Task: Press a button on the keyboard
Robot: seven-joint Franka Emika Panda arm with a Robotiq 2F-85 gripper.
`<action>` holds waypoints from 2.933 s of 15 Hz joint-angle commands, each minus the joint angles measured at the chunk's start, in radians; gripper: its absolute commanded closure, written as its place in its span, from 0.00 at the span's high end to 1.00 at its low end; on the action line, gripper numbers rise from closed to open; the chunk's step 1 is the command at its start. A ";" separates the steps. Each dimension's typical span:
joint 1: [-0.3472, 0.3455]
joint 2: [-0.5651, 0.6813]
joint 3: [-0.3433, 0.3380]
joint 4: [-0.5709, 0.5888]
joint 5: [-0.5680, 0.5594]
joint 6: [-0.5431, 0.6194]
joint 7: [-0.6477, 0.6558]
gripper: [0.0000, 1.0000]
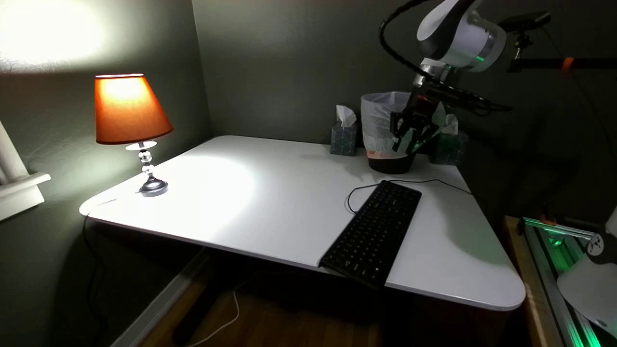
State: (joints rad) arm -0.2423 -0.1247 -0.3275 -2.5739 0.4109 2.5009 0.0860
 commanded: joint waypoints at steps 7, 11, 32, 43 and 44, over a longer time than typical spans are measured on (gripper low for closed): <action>-0.062 0.182 -0.008 0.081 0.126 0.012 -0.003 0.00; -0.087 0.247 -0.004 0.119 0.177 -0.002 -0.006 0.00; -0.105 0.493 0.059 0.274 0.316 0.001 0.040 0.00; -0.103 0.548 0.075 0.314 0.313 0.002 0.078 0.00; -0.104 0.551 0.076 0.317 0.313 0.003 0.080 0.00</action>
State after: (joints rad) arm -0.3400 0.4007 -0.2615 -2.2764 0.7181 2.5009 0.1443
